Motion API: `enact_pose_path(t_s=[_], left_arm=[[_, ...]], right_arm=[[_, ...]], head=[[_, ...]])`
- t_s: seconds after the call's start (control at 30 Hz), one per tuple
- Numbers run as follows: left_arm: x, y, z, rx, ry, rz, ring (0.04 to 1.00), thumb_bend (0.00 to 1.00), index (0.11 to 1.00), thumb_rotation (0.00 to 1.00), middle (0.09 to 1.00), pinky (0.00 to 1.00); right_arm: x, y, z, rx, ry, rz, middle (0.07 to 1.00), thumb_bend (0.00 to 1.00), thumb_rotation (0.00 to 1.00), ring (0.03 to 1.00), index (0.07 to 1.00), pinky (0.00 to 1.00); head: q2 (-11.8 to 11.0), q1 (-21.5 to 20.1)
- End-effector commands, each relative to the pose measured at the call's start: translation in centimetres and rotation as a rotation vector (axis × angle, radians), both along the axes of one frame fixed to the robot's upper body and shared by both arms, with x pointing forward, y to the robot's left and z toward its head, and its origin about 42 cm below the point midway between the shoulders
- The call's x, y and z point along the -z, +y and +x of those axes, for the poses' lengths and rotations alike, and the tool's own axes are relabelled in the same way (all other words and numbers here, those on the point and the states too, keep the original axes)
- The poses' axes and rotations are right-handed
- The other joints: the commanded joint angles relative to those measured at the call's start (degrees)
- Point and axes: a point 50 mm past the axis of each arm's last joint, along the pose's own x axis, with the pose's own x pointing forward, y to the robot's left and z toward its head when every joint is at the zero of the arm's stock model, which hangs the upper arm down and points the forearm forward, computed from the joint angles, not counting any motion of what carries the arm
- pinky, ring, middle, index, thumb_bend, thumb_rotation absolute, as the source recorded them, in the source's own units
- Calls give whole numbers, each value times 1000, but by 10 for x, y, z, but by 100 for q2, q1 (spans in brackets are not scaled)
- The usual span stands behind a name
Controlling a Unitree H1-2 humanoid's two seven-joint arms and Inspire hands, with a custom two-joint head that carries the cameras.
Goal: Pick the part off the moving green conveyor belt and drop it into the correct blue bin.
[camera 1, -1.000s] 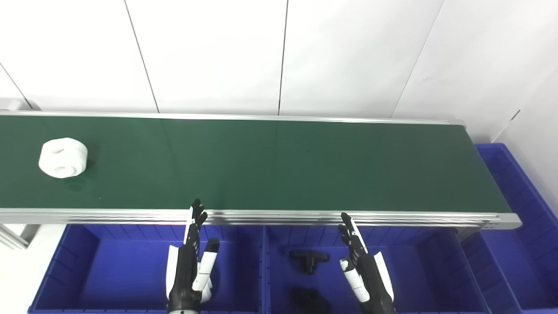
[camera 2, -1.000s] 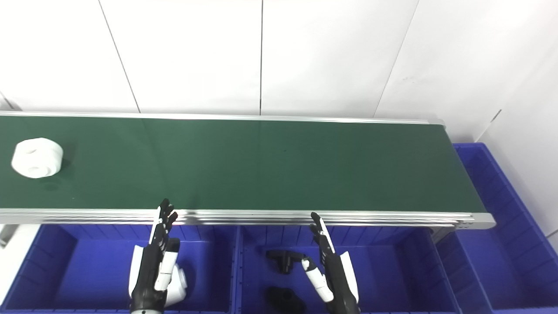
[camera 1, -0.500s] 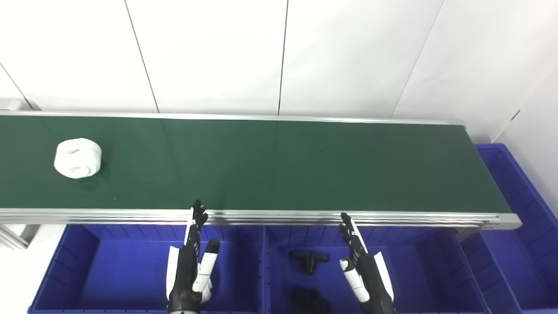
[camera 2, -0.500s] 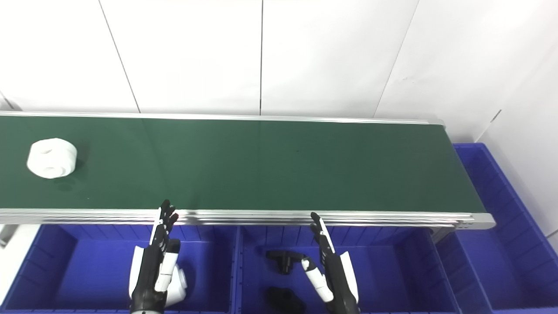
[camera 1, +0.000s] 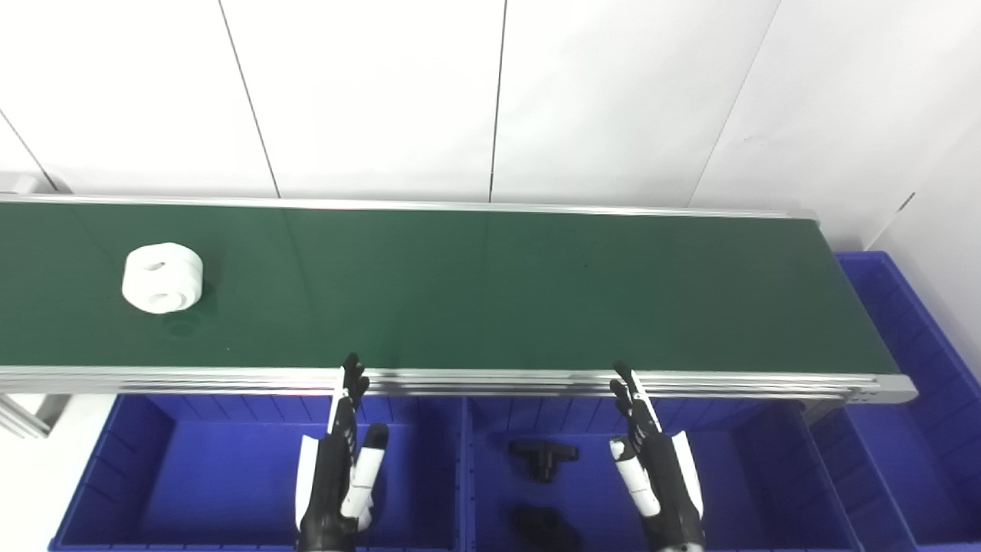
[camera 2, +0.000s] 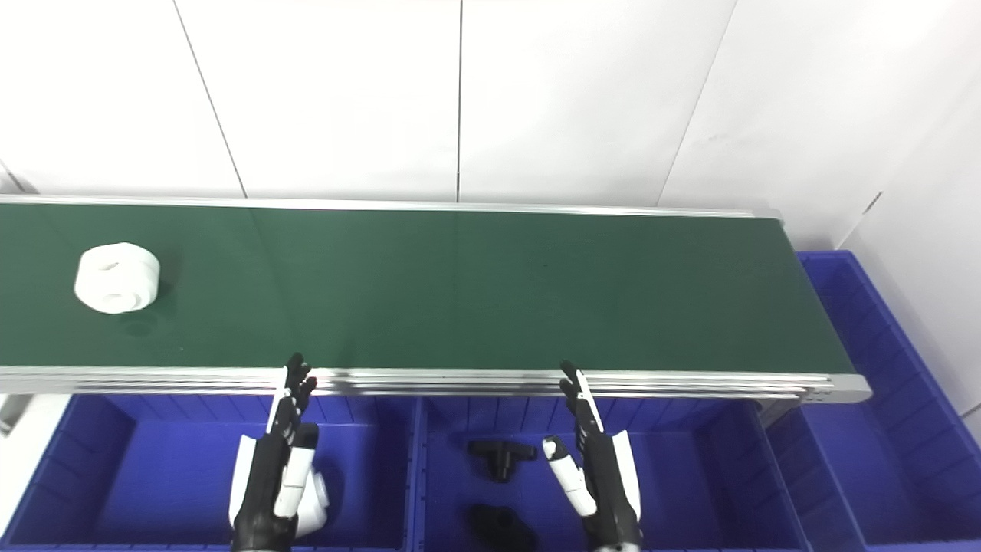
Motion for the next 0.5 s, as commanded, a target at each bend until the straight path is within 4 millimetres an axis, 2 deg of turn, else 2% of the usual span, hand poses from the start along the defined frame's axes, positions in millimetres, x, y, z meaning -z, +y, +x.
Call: enact_pose_path(t_s=[0.0, 0.47], left_arm=[[-8, -2, 2, 6, -36, -15, 973, 703, 1000, 986, 999, 1000], [-8, -3, 4, 1, -29, -18, 976, 707, 1000, 989, 1000, 1000]], right_arm=[[-12, 4, 9, 15, -46, 19, 992, 833, 946, 954, 970, 959], [-8, 1, 9, 0, -44, 14, 993, 849, 935, 951, 964, 953]], head=[[-9, 1], [-94, 139]])
